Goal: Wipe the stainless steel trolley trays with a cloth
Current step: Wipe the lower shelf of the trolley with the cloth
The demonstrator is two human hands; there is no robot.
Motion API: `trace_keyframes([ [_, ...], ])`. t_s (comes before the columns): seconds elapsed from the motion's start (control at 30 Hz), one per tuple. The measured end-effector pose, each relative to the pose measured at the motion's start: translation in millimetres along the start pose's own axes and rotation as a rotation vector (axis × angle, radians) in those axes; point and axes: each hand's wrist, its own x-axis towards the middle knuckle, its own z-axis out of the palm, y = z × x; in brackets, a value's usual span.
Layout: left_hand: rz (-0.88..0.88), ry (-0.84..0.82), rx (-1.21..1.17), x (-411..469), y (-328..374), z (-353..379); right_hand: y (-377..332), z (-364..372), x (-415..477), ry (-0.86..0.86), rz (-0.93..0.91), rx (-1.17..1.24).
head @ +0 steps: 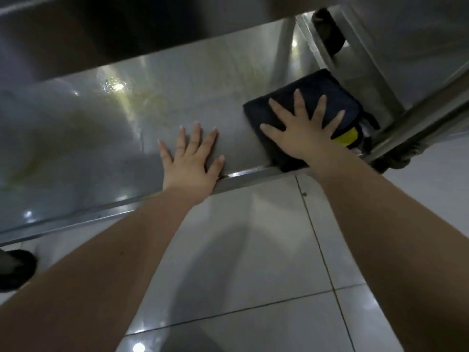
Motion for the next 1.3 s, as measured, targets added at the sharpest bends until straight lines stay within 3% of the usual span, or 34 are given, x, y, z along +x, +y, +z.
trace_keyframes([
  [0.07, 0.002, 0.0, -0.051, 0.4, -0.6, 0.4, -8.8, -3.3, 12.5, 0.06, 0.078, -0.031],
  [0.13, -0.013, 0.047, -0.148, 0.7, -1.5, -1.2, -37.8, 2.2, 9.9, 0.109, 0.029, -0.063],
  [0.27, -0.059, 0.247, -0.441, -0.9, -2.9, -7.6, -78.3, 19.7, -20.8, 0.048, -0.474, -0.194],
  [0.33, -0.114, 0.265, -0.521, 4.1, -5.9, -12.8, -62.1, 8.0, -23.1, -0.043, -0.577, -0.163],
  [0.43, -0.099, 0.224, -0.273, 24.3, -20.2, -21.3, -39.0, -21.3, -11.1, -0.125, -0.422, 0.033],
  [0.5, -0.032, 0.156, -0.058, 34.1, -30.5, -21.5, -56.7, -24.7, -3.5, -0.045, -0.233, 0.12],
  [0.6, -0.059, 0.061, 0.019, 36.2, -36.1, -11.7, -107.5, 7.3, -16.6, 0.039, 0.004, 0.086],
  [0.7, -0.071, 0.054, 0.03, 37.4, -38.9, -4.5, -106.4, 37.2, -29.1, 0.166, -0.1, -0.07],
  [0.83, -0.07, 0.059, 0.009, 39.7, -40.7, -5.9, -24.7, 10.4, 12.3, 0.212, -0.384, -0.159],
  [0.97, -0.062, 0.077, 0.014, 37.6, -37.1, -5.8, 42.6, -19.0, 49.5, 0.248, -0.057, -0.23],
  [1.07, -0.056, 0.08, 0.009, 37.4, -38.0, -5.3, 6.9, -15.6, 63.1, 0.236, 0.111, -0.165],
  [1.13, -0.061, 0.099, -0.038, 37.1, -39.3, -4.6, -43.7, -5.5, 60.9, 0.224, 0.008, -0.124],
  [1.3, -0.124, 0.152, -0.075, 37.3, -38.6, -5.3, -133.6, 27.8, 23.3, 0.144, -0.644, -0.161],
])
